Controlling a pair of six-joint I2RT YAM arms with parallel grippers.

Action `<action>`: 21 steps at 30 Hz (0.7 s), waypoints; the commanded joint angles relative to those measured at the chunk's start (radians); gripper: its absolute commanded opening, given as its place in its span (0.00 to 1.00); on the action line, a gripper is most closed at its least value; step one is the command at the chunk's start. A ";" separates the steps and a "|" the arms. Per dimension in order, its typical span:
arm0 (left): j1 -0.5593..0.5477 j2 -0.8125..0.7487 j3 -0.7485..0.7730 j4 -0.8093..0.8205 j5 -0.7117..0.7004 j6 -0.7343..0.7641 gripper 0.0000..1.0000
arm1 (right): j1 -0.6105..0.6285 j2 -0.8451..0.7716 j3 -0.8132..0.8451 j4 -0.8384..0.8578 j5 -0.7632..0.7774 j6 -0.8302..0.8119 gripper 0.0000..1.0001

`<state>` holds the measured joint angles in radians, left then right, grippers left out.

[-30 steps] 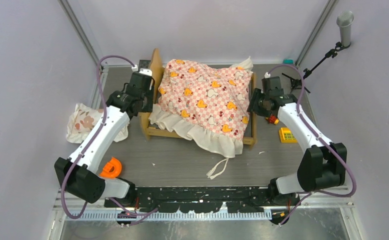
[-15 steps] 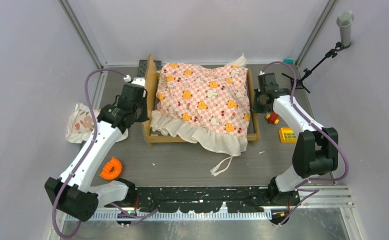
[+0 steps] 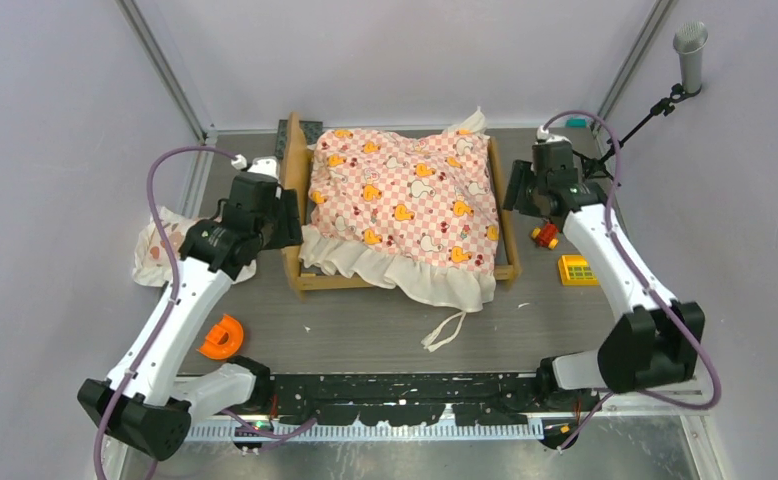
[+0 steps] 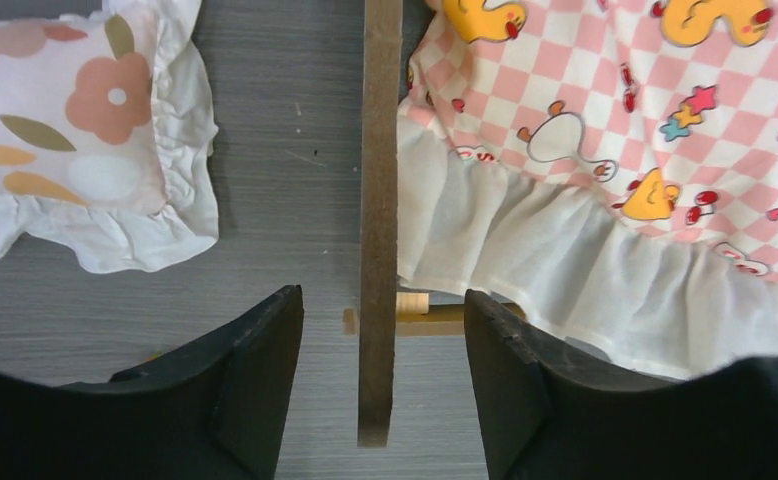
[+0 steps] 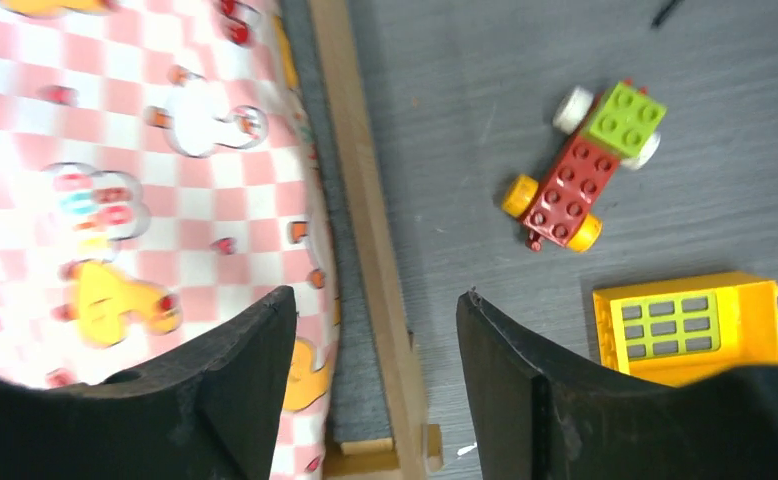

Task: Set up the pet bed
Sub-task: Adjust the bed frame at the center of the board, then cross the ropes on the bed frame.

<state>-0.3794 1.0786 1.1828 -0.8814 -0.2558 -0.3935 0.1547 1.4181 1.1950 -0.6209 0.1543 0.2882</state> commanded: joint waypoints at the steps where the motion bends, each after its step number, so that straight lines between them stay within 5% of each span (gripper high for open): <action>1: -0.003 -0.061 0.105 0.009 0.010 -0.006 0.65 | 0.076 -0.128 0.074 0.013 -0.030 -0.034 0.66; 11: -0.003 -0.326 0.098 0.018 -0.090 -0.046 0.67 | 0.717 0.101 0.227 0.195 0.031 -0.040 0.68; 21: -0.003 -0.462 0.091 -0.034 -0.138 -0.020 0.69 | 0.840 0.449 0.381 0.406 -0.079 0.025 0.68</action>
<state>-0.3794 0.6052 1.2720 -0.8963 -0.3660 -0.4232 0.9951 1.8374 1.5230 -0.3641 0.1329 0.2722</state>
